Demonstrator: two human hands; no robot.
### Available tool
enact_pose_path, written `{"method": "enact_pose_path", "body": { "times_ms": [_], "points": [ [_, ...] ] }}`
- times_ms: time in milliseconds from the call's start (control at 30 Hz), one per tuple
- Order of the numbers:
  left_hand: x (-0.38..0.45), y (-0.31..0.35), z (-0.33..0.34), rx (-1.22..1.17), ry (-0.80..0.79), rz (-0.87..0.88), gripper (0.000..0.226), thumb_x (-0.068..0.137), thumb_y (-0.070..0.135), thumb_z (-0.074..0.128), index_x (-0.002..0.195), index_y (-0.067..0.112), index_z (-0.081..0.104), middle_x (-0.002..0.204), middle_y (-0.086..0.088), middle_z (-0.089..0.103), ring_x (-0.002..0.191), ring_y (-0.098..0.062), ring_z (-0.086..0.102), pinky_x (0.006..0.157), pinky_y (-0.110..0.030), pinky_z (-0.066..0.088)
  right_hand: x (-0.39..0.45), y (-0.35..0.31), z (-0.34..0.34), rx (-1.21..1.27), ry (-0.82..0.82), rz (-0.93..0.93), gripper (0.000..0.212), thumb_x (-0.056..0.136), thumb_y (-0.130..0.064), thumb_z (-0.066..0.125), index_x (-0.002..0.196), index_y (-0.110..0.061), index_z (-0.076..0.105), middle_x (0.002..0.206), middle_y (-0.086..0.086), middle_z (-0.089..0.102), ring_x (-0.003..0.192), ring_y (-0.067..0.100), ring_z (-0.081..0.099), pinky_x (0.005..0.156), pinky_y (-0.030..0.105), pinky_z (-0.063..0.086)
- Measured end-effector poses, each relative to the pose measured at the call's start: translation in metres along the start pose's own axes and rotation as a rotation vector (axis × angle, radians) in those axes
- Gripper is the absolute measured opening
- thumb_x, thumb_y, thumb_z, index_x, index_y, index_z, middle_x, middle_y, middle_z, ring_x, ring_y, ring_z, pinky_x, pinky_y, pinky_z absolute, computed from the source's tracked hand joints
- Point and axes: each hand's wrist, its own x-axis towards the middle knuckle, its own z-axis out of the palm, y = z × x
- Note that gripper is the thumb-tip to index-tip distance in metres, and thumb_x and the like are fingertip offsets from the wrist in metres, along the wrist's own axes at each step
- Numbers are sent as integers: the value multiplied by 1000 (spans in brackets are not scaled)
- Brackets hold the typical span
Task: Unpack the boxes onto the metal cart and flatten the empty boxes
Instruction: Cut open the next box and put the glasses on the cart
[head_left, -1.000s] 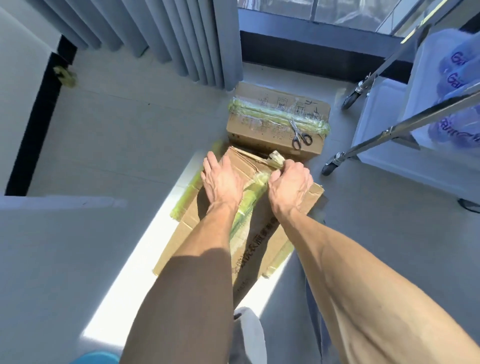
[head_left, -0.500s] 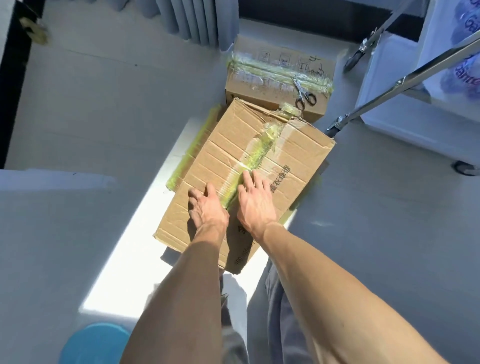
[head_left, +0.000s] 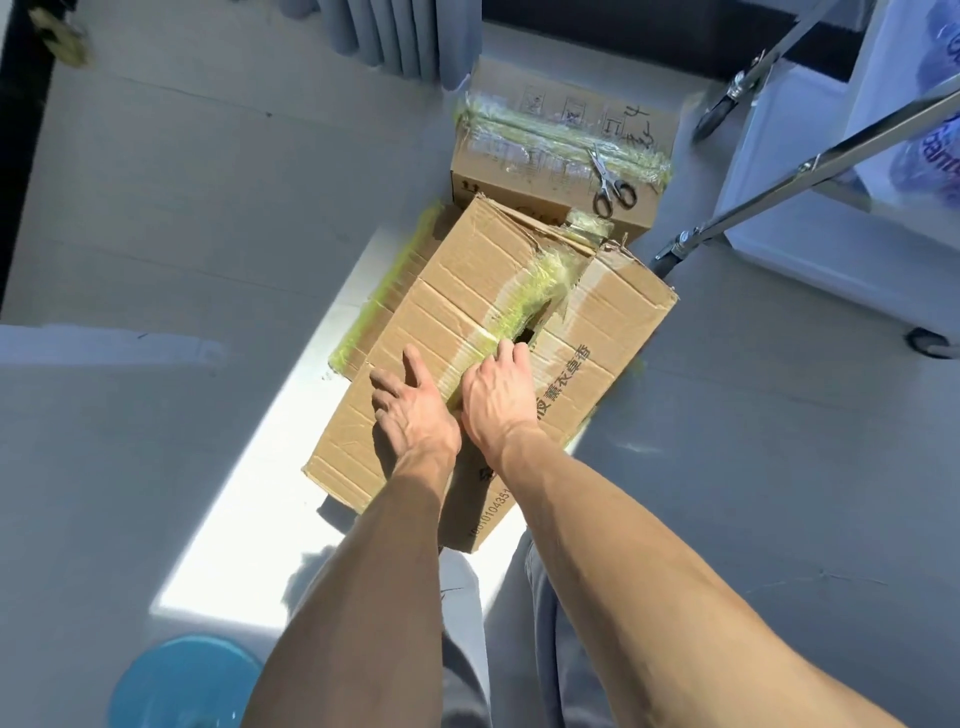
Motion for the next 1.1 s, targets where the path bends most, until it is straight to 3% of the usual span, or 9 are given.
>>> {"method": "enact_pose_path", "body": {
  "times_ms": [133, 267, 367, 467, 567, 667, 800, 933, 1100],
  "points": [
    [-12, -1, -4, -80, 9, 63, 86, 89, 7, 60, 154, 18, 5, 156, -31, 15, 132, -46, 41, 94, -47, 51, -3, 3, -13, 25, -93, -4, 28, 97, -36, 55, 118, -17, 55, 97, -2, 63, 96, 19, 62, 86, 36, 44],
    [-14, -8, -13, -99, 62, 149, 73, 93, 8, 56, 151, 19, 12, 153, -28, 29, 107, -40, 62, 82, -45, 56, -10, -4, -21, 207, -133, 56, 35, 100, -33, 48, 128, -12, 44, 114, 0, 62, 108, 18, 64, 75, 30, 45],
    [-19, -18, -29, -166, 175, 125, 60, 89, 7, 51, 145, 18, 31, 135, -25, 51, 88, -41, 63, 69, -43, 47, -21, -6, -13, 275, -302, 100, 35, 97, -21, 50, 131, -13, 52, 120, 1, 62, 109, 22, 65, 70, 33, 51],
    [-10, -33, -50, -245, 369, 23, 53, 85, -2, 47, 135, 13, 42, 110, -22, 60, 85, -41, 59, 66, -42, 37, -37, 7, 7, 378, -517, 264, 41, 88, -10, 53, 129, -12, 57, 122, 5, 62, 107, 32, 63, 54, 44, 51],
    [12, -49, -73, -227, 568, -91, 65, 75, -4, 55, 135, 17, 43, 130, -18, 47, 104, -37, 50, 89, -46, 37, -58, 19, 28, 365, -625, 356, 44, 94, -18, 49, 138, -10, 41, 135, 13, 53, 124, 40, 50, 92, 63, 44],
    [26, -62, -86, -284, 618, -371, 62, 80, 2, 54, 136, 26, 42, 137, -16, 41, 112, -35, 45, 93, -45, 32, -72, 23, 48, 311, -566, 341, 51, 96, -15, 47, 145, -9, 34, 139, 13, 50, 128, 35, 49, 93, 51, 44],
    [22, -78, -74, -532, 479, -693, 27, 94, 9, 46, 120, 13, 51, 116, -19, 60, 110, -37, 57, 88, -42, 41, -61, 8, 69, 404, -418, 239, 40, 100, -12, 40, 139, -7, 41, 131, 10, 54, 122, 28, 55, 86, 40, 51],
    [-4, -70, -28, -410, 230, -299, 16, 97, 19, 51, 111, 11, 56, 105, -15, 64, 103, -32, 60, 87, -39, 43, -47, -11, 78, 608, -390, 290, 35, 101, -17, 39, 130, -4, 51, 127, 17, 54, 117, 33, 56, 88, 41, 53],
    [-19, -56, 8, -213, 9, 28, 27, 93, 7, 54, 119, 13, 58, 111, -11, 61, 99, -27, 60, 83, -36, 49, -49, -8, 76, 657, -391, 324, 39, 99, -20, 48, 133, -3, 49, 129, 17, 54, 123, 32, 48, 101, 36, 42]
  ]
}}
